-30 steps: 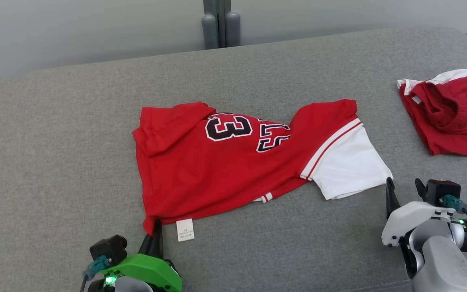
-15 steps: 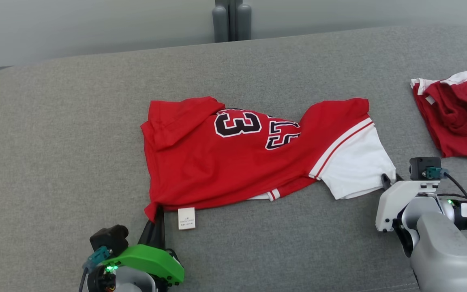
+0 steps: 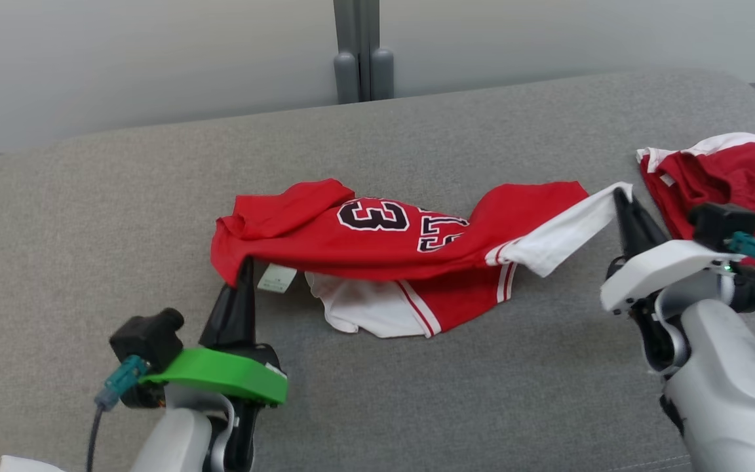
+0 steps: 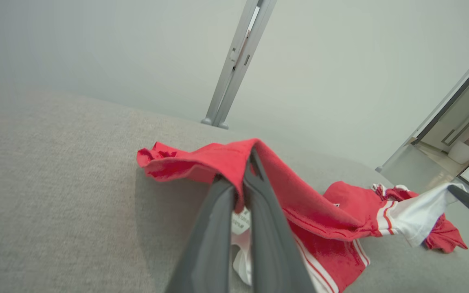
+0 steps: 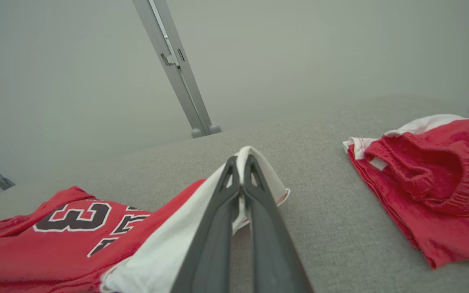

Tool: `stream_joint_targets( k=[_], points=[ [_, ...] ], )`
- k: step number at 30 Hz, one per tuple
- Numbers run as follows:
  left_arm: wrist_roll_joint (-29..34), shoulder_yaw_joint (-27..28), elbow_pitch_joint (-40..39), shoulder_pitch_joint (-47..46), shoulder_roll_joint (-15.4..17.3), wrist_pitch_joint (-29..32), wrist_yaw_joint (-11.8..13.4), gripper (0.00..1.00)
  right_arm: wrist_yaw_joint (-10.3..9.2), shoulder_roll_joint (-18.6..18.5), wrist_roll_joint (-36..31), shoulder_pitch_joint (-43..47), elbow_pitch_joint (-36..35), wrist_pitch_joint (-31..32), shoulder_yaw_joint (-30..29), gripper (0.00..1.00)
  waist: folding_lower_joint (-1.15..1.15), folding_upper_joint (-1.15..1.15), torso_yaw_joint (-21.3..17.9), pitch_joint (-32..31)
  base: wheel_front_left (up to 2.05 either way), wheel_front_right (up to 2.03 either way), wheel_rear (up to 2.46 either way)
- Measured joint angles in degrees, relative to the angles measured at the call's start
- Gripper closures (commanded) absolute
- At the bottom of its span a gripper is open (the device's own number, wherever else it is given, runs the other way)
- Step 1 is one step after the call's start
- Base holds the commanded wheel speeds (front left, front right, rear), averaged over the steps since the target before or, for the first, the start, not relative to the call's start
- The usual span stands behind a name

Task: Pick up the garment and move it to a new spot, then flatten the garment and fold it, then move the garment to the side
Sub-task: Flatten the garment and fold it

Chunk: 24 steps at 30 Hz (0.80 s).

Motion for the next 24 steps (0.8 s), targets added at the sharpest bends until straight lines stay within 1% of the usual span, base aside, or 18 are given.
stream_joint_targets(
  k=[3, 5, 7, 10, 14, 18, 21, 24],
  points=[
    [-0.13, 0.91, -6.92, -0.47, 1.41, 1.29, 0.15, 1.0, -0.02, -3.47, 3.94, 2.84, -9.26, -0.31, 0.49, 1.0, 0.0, 0.0, -0.48, -1.55, 0.0, 0.0, 0.0],
    [-0.12, 1.37, -12.21, -0.6, 2.65, 2.54, 0.62, 1.0, -0.03, -4.92, 5.59, 4.73, -16.37, -0.22, 0.35, 1.0, 0.0, 0.0, -0.8, -2.6, 0.0, 0.0, 0.0],
    [-0.35, 1.93, -18.81, -0.73, 4.08, 4.33, 1.11, 1.0, -0.03, -6.6, 6.87, 6.79, -25.16, 0.35, 0.07, 1.0, 0.0, 0.0, -1.2, -3.77, 0.0, 0.0, 0.0],
    [-1.36, 2.67, -28.26, -0.9, 5.54, 7.8, 1.65, 1.0, -0.04, -8.24, 7.49, 9.65, -35.99, 1.98, -2.96, 1.0, 0.0, 0.0, -1.9, -5.12, 0.0, 0.0, 0.0],
    [-1.63, 3.47, -39.75, -2.1, 8.36, 12.69, 3.01, 1.0, -0.04, -8.69, 7.22, 11.46, -50.33, 4.6, -7.37, 1.0, 0.0, 0.0, -3.08, -6.47, 0.0, 0.0, 0.0],
    [-1.24, 3.7, -48.62, -4.29, 10.89, 17.72, 3.99, 1.0, -0.04, -9.77, 6.95, 11.72, -60.8, 7.97, -12.66, 1.0, 0.0, 0.0, -4.28, -7.32, 0.0, 0.0, 0.0],
    [-0.47, 3.7, -53.2, -6.2, 12.49, 21.01, 4.55, 1.0, -0.04, -9.78, 7.36, 11.68, -66.31, 10.9, -15.52, 1.0, 0.0, 0.0, -4.99, -7.51, 0.0, 0.0, 0.0],
    [-0.56, 3.43, -55.09, -7.45, 13.47, 24.19, 5.13, 1.0, -0.04, -9.39, 7.87, 11.65, -69.47, 13.79, -17.37, 1.0, 0.0, 0.0, -5.35, -7.02, 0.0, 0.0, 0.0]
  ],
)
